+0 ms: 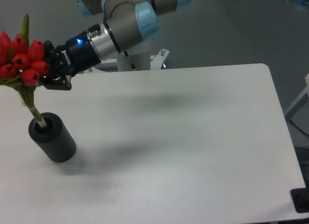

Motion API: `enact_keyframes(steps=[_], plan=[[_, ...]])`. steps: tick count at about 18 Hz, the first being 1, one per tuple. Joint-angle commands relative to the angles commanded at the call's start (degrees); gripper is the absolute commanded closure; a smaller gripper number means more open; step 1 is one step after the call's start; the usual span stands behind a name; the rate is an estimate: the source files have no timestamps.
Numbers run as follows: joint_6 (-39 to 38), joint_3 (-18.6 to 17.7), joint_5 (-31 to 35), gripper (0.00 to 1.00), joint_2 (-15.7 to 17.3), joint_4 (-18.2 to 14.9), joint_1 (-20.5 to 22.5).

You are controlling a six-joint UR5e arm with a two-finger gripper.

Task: Insert the flowers into the vase
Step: 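Lower the tulip stems into the black vase opening, then push the tulips down into the vase and open the gripper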

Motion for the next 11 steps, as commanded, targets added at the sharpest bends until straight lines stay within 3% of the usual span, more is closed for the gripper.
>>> enact_keyframes(steps=[11], plan=[[0.36, -0.36, 0.18, 0.85, -8.08, 0.61, -1.14]])
